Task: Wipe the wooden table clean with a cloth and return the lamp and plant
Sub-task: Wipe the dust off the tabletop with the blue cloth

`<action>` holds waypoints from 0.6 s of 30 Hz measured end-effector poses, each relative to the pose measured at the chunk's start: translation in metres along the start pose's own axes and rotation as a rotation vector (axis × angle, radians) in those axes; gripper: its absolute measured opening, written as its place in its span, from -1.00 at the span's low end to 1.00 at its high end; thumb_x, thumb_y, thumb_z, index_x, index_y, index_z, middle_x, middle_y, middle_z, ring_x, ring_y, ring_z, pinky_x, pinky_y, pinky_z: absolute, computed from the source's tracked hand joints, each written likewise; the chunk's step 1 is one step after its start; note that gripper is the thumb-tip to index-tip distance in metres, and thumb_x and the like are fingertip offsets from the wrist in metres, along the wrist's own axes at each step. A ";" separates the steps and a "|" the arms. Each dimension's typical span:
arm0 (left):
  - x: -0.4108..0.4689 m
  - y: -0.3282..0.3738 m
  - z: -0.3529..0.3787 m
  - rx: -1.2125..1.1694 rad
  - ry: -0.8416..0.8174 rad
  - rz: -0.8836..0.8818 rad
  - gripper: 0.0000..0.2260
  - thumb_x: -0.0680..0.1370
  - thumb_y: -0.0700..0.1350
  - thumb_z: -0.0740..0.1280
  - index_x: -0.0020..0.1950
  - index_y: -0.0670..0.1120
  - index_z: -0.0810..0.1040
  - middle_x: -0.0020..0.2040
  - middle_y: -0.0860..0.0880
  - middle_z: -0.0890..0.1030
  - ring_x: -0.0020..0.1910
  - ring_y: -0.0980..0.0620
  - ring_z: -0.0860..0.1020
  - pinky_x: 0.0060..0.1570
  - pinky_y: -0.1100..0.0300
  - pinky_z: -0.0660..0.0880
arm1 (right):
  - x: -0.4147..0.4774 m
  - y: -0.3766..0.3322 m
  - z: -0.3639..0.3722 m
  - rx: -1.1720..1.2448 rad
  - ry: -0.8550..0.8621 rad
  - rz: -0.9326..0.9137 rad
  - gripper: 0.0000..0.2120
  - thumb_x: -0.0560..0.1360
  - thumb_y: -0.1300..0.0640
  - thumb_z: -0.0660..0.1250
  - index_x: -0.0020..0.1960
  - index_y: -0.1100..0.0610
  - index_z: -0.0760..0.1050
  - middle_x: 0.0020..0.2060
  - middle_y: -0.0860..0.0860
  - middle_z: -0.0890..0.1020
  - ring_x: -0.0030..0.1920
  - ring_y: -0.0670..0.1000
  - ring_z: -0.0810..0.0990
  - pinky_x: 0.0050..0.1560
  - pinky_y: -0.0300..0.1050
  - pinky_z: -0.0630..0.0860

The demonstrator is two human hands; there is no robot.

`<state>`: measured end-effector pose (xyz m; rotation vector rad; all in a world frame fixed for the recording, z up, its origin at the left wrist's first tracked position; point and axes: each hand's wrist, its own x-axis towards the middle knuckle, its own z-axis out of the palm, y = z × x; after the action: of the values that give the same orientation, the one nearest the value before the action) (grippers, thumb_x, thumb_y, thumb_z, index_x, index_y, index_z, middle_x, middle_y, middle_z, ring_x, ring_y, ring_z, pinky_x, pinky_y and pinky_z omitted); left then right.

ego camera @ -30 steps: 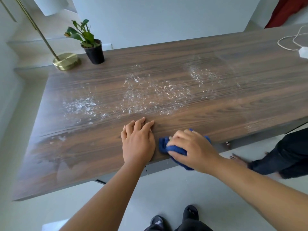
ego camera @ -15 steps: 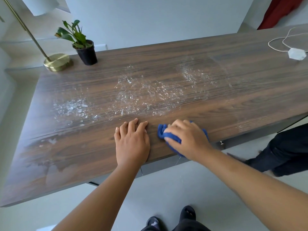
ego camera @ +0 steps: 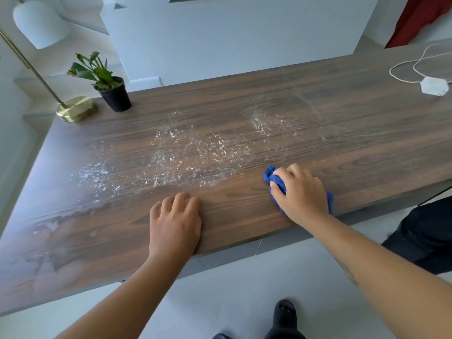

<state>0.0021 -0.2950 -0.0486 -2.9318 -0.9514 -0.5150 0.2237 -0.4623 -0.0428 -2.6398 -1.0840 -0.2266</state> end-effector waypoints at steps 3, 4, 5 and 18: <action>0.016 0.049 0.001 -0.120 -0.053 0.082 -0.82 0.53 -0.09 0.26 0.06 -0.08 0.58 0.06 -0.07 0.57 -0.02 -0.17 0.52 -0.05 -0.03 0.47 | -0.006 0.022 -0.008 0.049 -0.056 -0.194 -0.75 0.48 -0.10 0.24 0.05 0.00 0.53 -0.06 -0.03 0.52 -0.12 0.12 0.49 -0.14 0.02 0.41; 0.023 0.068 0.004 -0.155 -0.073 0.096 -0.82 0.53 -0.08 0.27 0.08 -0.08 0.57 0.07 -0.06 0.56 0.00 -0.15 0.52 -0.02 -0.02 0.47 | -0.008 0.033 -0.011 0.064 -0.082 -0.279 -0.73 0.49 -0.12 0.22 0.08 -0.03 0.54 -0.03 -0.05 0.53 -0.11 0.09 0.49 -0.10 0.02 0.41; 0.031 0.085 0.006 -0.184 -0.085 0.101 -0.81 0.54 -0.08 0.27 0.10 -0.08 0.56 0.10 -0.05 0.56 0.04 -0.14 0.51 0.02 -0.01 0.46 | -0.010 0.045 -0.014 0.087 -0.101 -0.346 -0.73 0.50 -0.14 0.22 0.10 -0.05 0.54 -0.01 -0.08 0.53 -0.12 0.07 0.48 -0.07 0.02 0.40; 0.064 0.130 0.036 -0.251 -0.149 -0.038 -0.70 0.57 0.04 0.18 0.23 -0.01 0.53 0.26 0.07 0.50 0.23 -0.02 0.41 0.25 0.04 0.33 | 0.068 0.140 -0.016 0.260 -0.146 -0.325 -0.80 0.52 -0.08 0.34 0.13 -0.09 0.56 0.06 -0.20 0.59 -0.04 -0.01 0.51 0.02 0.02 0.35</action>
<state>0.1367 -0.3604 -0.0512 -3.2215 -1.0287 -0.4522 0.3701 -0.5177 -0.0381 -2.2709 -1.4799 0.0427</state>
